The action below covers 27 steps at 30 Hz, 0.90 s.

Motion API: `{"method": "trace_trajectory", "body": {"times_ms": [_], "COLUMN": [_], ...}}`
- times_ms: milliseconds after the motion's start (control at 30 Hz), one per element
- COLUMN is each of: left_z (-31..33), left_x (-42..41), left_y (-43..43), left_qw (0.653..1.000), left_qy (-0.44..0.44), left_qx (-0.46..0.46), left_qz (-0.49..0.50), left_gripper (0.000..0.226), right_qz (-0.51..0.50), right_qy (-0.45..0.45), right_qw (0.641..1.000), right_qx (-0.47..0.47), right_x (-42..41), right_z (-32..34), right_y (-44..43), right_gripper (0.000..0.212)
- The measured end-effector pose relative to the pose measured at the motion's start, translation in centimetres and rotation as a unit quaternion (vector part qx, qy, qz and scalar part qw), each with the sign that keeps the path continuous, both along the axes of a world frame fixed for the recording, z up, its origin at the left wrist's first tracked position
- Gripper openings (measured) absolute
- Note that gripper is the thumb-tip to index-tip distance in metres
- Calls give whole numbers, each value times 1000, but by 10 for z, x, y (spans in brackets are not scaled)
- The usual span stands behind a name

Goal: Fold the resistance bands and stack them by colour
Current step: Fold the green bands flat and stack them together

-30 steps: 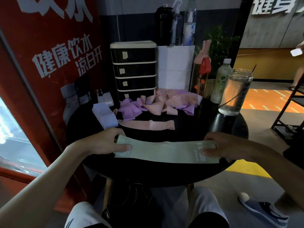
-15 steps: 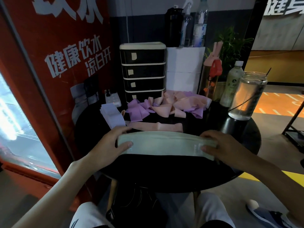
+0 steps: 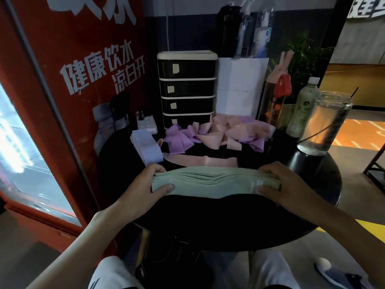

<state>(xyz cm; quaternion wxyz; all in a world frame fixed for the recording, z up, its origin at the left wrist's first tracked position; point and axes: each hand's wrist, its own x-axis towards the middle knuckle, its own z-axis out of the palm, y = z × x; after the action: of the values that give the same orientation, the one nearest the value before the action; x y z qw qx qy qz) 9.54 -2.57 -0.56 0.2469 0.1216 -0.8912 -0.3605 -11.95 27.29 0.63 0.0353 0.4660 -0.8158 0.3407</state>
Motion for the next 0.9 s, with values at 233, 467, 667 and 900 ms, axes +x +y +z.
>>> {"method": "trace_trajectory", "body": {"times_ms": [233,467,667,900], "left_z": [-1,2,2,1], "left_x": [3,6,9,13], "left_y": [-5,-7,-9,-9], "left_qw": [1000,1000,999,999], "left_qy": [-25,-16,-32,-51], "left_qx": [-14,12,8,10], "left_qz": [-2,15,1,-10], "left_gripper": [21,20,26,24], "right_qz": [8,-5,-7,-44], "right_qy": [-38,-74,-124,-139], "right_qw": [999,997,992,989], "right_qx": [14,-10,0,-14], "right_x": [-5,-8,-3,-1], "right_z": [-3,-2,-5,-2], "right_y": [5,3,5,3], "right_gripper": [40,24,38,27]}}
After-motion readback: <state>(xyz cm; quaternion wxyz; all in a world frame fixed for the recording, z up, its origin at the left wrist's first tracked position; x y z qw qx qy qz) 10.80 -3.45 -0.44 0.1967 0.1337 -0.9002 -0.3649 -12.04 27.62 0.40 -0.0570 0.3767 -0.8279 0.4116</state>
